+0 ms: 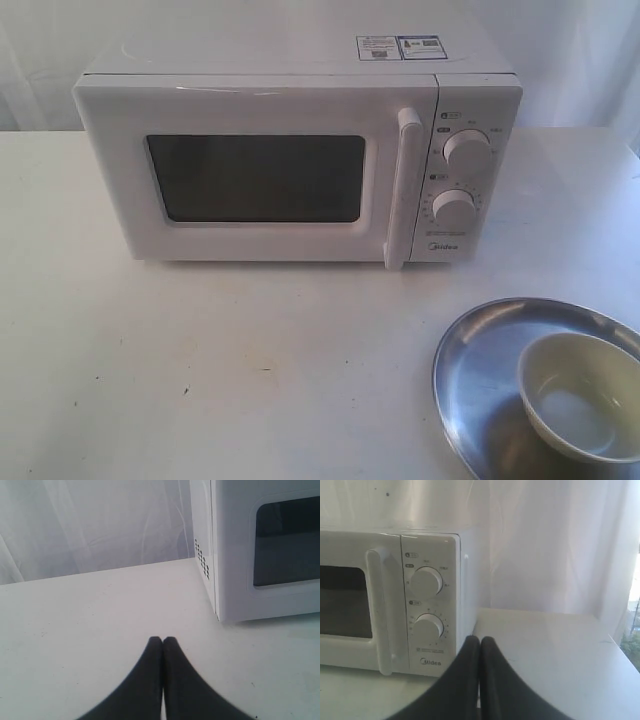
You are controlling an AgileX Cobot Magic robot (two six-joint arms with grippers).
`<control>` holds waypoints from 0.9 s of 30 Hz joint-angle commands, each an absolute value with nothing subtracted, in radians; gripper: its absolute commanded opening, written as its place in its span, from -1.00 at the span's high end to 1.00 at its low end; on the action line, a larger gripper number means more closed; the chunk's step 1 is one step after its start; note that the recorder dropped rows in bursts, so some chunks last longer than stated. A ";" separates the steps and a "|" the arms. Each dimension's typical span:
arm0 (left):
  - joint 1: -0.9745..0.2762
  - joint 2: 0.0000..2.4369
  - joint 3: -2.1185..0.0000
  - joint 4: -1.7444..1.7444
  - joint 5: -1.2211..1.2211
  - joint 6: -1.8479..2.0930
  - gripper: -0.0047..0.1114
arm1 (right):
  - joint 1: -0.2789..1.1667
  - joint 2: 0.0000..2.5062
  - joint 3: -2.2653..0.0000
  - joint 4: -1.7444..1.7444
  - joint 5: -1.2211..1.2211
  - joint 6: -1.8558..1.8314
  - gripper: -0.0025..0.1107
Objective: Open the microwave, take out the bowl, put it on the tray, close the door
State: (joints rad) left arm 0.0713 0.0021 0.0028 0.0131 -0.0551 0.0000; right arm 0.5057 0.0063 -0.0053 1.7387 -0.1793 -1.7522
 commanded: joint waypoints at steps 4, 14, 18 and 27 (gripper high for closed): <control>0.069 0.000 0.000 0.007 -0.052 0.000 0.92 | 0.499 0.000 0.000 1.195 -0.238 -1.106 0.96; 0.069 0.000 0.000 0.007 -0.052 0.000 0.92 | 0.499 0.000 0.000 1.101 -0.180 -1.054 0.96; 0.069 0.000 0.000 0.007 -0.052 0.000 0.92 | 0.499 0.000 0.000 1.098 -0.180 -1.076 0.96; 0.069 0.000 0.000 0.007 -0.052 0.000 0.92 | 0.499 0.000 0.000 1.054 -0.180 -1.051 0.96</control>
State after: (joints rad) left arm 0.0713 0.0021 0.0028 0.0131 -0.0551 0.0000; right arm 0.5057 0.0063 -0.0053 1.1095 -0.1897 -1.0634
